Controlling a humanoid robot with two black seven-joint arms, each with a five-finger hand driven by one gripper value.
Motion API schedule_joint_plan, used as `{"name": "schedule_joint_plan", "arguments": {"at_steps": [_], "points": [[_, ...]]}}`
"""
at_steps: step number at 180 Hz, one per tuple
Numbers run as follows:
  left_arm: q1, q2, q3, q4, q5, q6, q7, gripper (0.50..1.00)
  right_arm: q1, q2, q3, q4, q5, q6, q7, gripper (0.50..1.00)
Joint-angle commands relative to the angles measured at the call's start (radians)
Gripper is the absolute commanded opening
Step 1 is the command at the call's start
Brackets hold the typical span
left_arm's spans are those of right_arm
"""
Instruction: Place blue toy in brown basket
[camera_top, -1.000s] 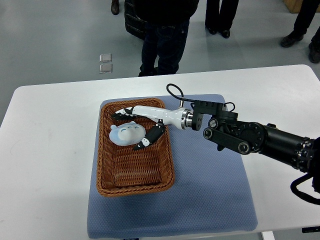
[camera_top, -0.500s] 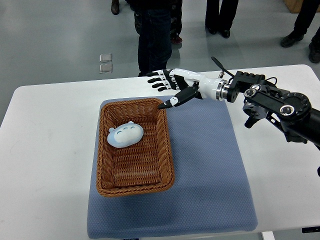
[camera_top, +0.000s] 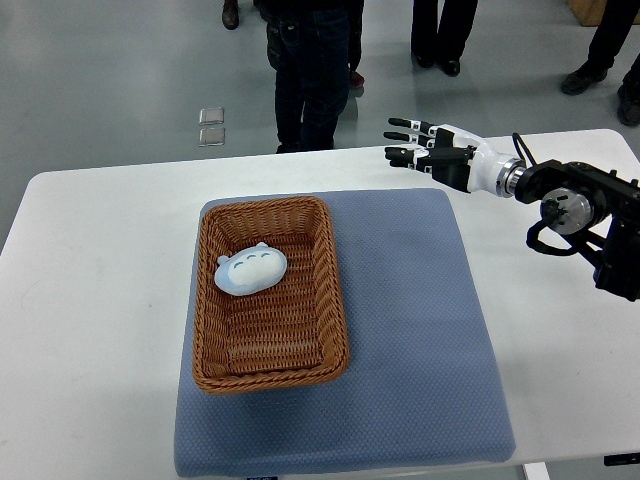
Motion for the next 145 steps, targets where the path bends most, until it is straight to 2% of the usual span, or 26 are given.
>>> {"name": "schedule_joint_plan", "arguments": {"at_steps": [1, 145], "points": [[0.0, 0.0, 0.0, 0.0, 0.0, 0.0, -0.001, 1.0, -0.008, 0.009, -0.002, -0.031, 0.061, 0.0, -0.006, 0.907], [0.0, 0.0, 0.0, 0.0, 0.0, 0.0, -0.001, 1.0, -0.04, 0.029, 0.004, -0.057, 0.113, -0.028, 0.016, 0.911]]}}
